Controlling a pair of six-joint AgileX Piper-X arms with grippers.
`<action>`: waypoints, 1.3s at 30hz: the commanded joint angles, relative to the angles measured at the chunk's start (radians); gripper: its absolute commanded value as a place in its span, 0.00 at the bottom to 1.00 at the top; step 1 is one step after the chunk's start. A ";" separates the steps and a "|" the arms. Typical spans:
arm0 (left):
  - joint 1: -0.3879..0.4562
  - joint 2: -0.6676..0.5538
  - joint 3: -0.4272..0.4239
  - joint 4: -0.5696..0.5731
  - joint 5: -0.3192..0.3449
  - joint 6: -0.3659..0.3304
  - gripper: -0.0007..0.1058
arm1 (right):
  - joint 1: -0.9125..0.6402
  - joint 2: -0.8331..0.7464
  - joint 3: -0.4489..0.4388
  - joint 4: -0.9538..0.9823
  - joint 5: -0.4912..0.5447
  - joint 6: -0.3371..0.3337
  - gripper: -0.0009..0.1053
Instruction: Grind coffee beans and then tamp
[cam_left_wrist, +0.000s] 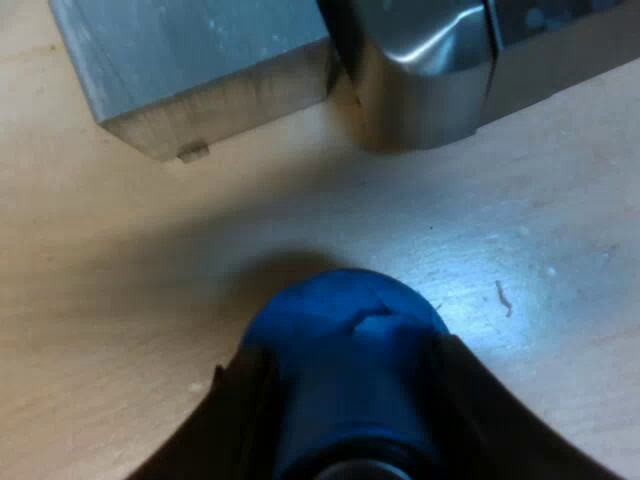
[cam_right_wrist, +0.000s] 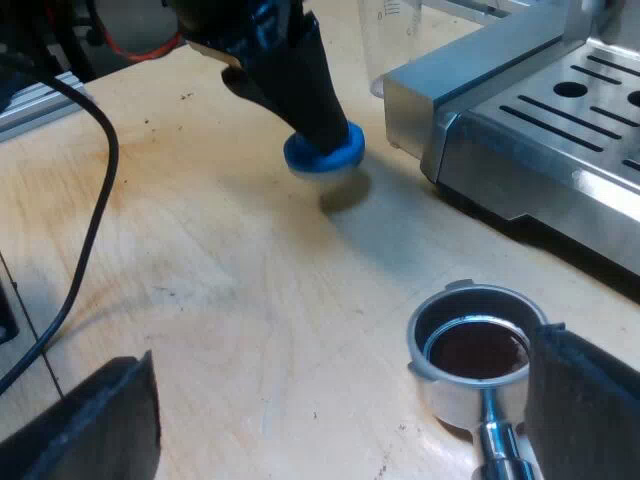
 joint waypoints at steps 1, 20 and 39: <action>0.000 0.035 -0.001 -0.039 0.006 0.003 0.01 | 0.002 -0.004 -0.002 -0.004 -0.005 -0.010 0.72; 0.000 0.139 -0.001 -0.064 0.006 0.003 0.01 | 0.002 -0.004 -0.002 -0.004 -0.005 -0.010 0.72; 0.000 0.139 -0.001 -0.044 0.038 -0.001 0.59 | 0.002 -0.004 0.001 -0.002 -0.005 -0.010 0.72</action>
